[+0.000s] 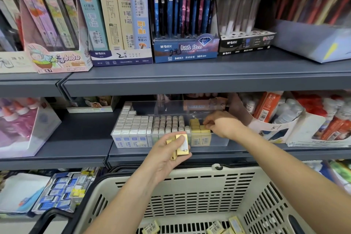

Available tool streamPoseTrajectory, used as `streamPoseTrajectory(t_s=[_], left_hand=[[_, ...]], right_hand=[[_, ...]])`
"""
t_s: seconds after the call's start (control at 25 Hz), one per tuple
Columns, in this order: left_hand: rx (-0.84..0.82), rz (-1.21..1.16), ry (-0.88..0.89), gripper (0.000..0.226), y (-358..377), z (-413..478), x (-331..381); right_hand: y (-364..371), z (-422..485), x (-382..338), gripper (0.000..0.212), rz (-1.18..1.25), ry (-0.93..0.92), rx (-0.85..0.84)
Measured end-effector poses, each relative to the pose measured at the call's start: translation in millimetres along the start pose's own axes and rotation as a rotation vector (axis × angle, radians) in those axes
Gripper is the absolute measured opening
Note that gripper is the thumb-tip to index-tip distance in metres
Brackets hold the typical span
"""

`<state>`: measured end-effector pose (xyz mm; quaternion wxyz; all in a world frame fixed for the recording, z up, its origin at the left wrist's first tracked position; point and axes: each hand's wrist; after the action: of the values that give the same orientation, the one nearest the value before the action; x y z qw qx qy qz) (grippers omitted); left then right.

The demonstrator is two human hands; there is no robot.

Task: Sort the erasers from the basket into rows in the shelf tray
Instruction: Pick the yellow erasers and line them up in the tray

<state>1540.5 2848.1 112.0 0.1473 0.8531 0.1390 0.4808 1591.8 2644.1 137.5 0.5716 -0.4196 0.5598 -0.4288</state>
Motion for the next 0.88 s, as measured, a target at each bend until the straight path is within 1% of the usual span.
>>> streamPoseTrajectory(t_s=[0.04, 0.12, 0.2, 0.28, 0.36, 0.44, 0.48, 0.56, 0.64, 0.8, 0.88], left_hand=[[0.006, -0.011, -0.002, 0.018, 1.5, 0.0, 0.1], [0.011, -0.016, -0.004, 0.021, 4.0, -0.3, 0.2], [0.0, 0.003, 0.002, 0.023, 7.1, -2.0, -0.4], [-0.01, 0.023, 0.016, 0.023, 10.9, -4.1, -1.7], [-0.033, 0.045, 0.03, 0.023, 15.4, -6.5, -4.0], [-0.056, 0.064, 0.034, 0.025, 19.2, -8.8, -5.8], [-0.062, 0.07, 0.037, 0.024, 20.3, -9.5, -6.4], [-0.057, 0.072, 0.047, 0.015, 20.4, -10.2, -5.9], [-0.048, 0.074, 0.035, 0.01, 17.5, -9.0, -4.5], [-0.167, 0.05, -0.026, 0.024, 14.3, -11.9, -3.6], [-0.159, 0.005, 0.016, 0.029, 16.1, -12.6, -4.5]], right_hand=[[-1.0, -3.7, -2.0, 0.025, -0.018, -0.013, 0.023], [-3.7, -15.4, -10.5, 0.025, -0.018, -0.054, 0.138], [-6.4, -30.2, -22.8, 0.025, 0.149, -0.114, 0.216], [-9.5, -43.5, -34.0, 0.022, 0.328, -0.159, 0.159], [-10.6, -51.5, -38.5, 0.017, 0.407, -0.153, 0.067], [-11.2, -54.5, -36.3, 0.012, 0.474, -0.112, 0.016], [-12.9, -55.4, -34.2, 0.009, 0.509, -0.093, 0.009], [-18.4, -56.3, -28.2, 0.007, 0.593, -0.058, 0.016], [-24.7, -57.7, -22.2, 0.013, 0.702, -0.034, 0.02], [-26.8, -62.1, -18.5, 0.021, 0.929, -0.063, -0.037], [-24.8, -63.9, -18.2, 0.019, 1.011, 0.001, -0.038]])
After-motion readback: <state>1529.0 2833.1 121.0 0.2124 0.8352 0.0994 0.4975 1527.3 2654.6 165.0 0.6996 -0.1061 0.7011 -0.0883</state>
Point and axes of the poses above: each hand's wrist, its own z-axis towards the middle knuckle, its own y-axis out of the palm, x = y × z, and after that the axes turned 11 degrees about x, right-handed
